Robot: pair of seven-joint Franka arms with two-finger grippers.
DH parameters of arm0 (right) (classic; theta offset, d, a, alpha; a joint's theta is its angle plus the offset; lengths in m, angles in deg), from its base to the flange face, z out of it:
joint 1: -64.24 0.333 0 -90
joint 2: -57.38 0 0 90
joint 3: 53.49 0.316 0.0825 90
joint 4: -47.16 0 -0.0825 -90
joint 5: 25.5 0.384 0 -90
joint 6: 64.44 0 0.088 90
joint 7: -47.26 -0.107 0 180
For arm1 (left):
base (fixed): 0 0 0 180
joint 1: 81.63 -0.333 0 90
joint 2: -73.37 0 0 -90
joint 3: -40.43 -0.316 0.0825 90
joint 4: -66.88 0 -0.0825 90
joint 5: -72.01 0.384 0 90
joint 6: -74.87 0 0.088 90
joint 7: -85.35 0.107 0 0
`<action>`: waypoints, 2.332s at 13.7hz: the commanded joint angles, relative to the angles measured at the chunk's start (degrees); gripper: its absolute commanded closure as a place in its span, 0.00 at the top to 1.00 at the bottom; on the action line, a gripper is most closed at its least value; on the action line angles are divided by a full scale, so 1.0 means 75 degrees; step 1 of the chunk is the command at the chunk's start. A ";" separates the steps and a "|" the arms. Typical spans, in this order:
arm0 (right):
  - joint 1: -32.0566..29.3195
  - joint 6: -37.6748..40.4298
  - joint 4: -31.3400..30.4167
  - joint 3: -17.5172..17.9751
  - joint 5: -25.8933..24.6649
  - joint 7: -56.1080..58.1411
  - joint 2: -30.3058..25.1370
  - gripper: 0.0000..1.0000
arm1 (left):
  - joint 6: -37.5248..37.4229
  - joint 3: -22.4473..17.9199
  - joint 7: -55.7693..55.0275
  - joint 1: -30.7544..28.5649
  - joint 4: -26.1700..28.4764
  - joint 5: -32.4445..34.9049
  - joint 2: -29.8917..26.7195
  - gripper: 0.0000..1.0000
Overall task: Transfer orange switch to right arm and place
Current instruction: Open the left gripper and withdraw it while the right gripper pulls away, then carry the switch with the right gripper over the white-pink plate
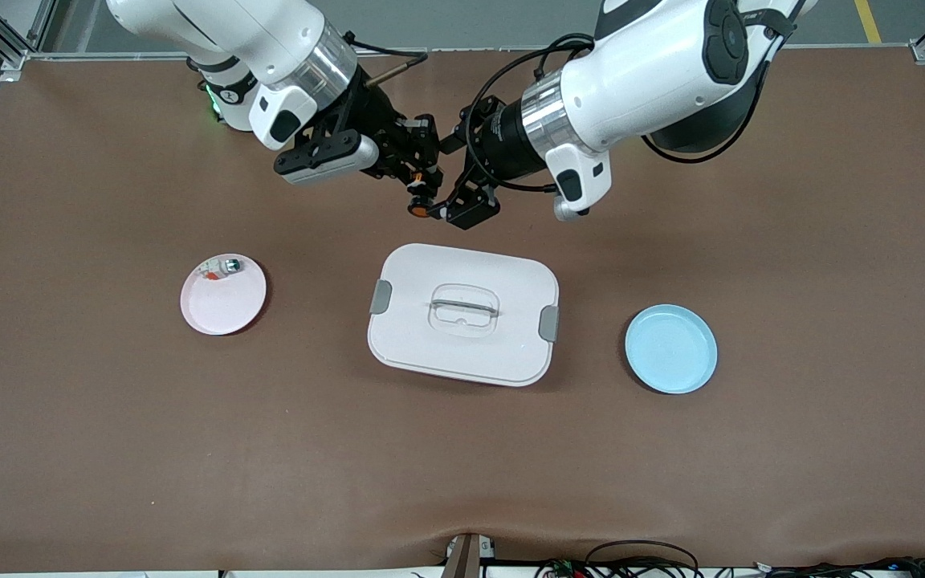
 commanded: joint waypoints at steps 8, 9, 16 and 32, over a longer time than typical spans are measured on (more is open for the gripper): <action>-0.1002 0.2167 0.0189 -0.0020 -0.0533 0.4093 -0.0012 0.00 | -0.1169 -0.0004 0.0685 -0.0668 -0.0083 0.0546 -0.0484 1.00; -0.1155 0.2379 0.0177 -0.0032 -0.0580 0.4633 -0.0036 0.00 | -0.1450 -0.0004 0.0685 -0.0669 -0.0106 0.0862 -0.0484 1.00; -0.2068 0.3494 0.0072 -0.0032 -0.1424 0.8043 -0.0223 0.00 | -0.2599 0.0019 0.2345 -0.0985 -0.0118 0.2258 -0.0776 1.00; -0.4015 0.1496 -0.3637 -0.0032 -0.2209 1.4153 -0.1757 0.00 | -0.4863 -0.0074 0.9697 -0.3316 -0.0107 0.3725 -0.1105 1.00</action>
